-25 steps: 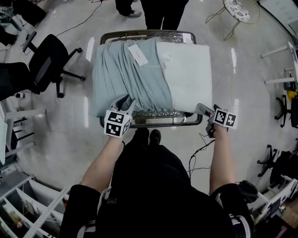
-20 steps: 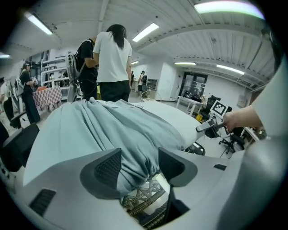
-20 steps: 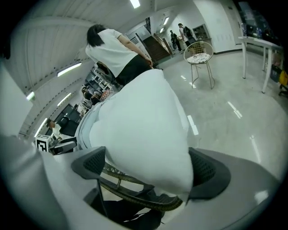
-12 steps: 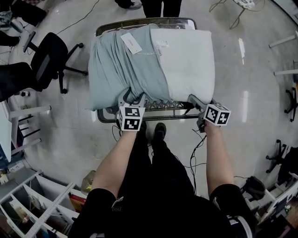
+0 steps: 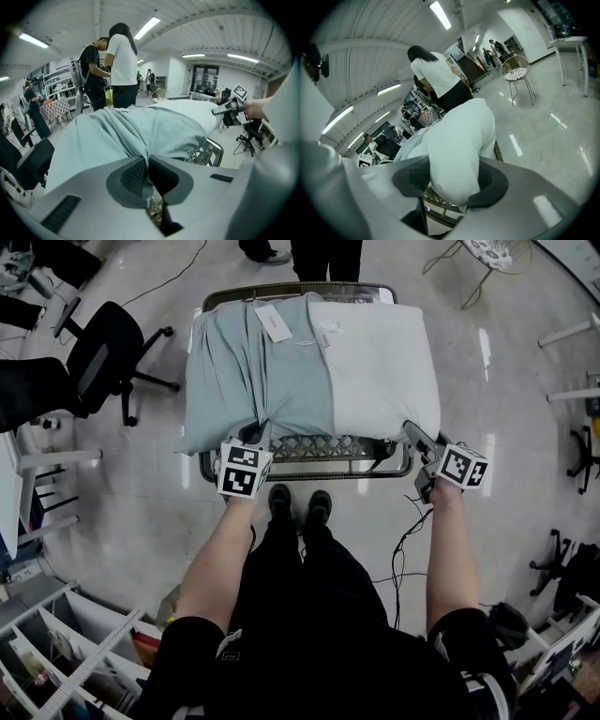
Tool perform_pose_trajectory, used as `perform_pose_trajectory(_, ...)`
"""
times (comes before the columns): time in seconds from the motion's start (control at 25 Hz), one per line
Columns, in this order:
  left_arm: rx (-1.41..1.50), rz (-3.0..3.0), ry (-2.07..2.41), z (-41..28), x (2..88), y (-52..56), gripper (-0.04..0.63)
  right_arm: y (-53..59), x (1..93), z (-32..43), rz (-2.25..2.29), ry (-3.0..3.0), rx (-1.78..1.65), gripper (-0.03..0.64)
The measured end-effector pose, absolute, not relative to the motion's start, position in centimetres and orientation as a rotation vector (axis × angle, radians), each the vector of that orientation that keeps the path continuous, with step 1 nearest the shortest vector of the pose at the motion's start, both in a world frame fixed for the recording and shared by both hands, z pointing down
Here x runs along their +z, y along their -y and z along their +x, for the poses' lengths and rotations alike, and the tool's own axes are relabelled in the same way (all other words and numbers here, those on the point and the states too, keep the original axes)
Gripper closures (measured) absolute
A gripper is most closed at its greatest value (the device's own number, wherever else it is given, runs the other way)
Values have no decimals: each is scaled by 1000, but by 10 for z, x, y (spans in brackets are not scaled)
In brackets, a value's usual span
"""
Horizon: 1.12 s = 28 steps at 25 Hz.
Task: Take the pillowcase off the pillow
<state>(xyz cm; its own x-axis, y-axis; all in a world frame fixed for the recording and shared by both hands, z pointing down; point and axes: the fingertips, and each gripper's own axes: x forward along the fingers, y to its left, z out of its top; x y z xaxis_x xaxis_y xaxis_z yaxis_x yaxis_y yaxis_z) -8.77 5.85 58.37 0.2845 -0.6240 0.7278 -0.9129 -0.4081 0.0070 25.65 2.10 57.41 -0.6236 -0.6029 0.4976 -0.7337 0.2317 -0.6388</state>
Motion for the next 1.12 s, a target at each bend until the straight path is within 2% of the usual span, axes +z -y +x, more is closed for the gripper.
perform_pose_trajectory(0.36,916,2069,1386,-163,583,-75,583,-19,581,269,1252,2315,1359,408)
perform_pose_trajectory(0.56,888,2088,1355,-160,595,-73,578,-19,590,266,1260,2293,1385,410)
perform_pose_trajectory(0.76,833,2185,1453,-156,577,-88,465,-19,596,266,1286,2241,1376,405)
perform_pose_trajectory(0.92,780,2059,1581,-194,578,-98,458,-20,600,268,1331,2204,1388,396)
perform_pose_trajectory(0.96,788,2018,1587,-204,586,-100,435,-21,602,269,1342,2194,1391,394)
perform_pose_trajectory(1.0,799,1990,1586,-211,593,-101,384,-22,603,269,1353,2183,1394,393)
perform_pose_trajectory(1.12,822,1979,1574,-218,605,-98,370,-23,606,268,1386,2151,1399,391)
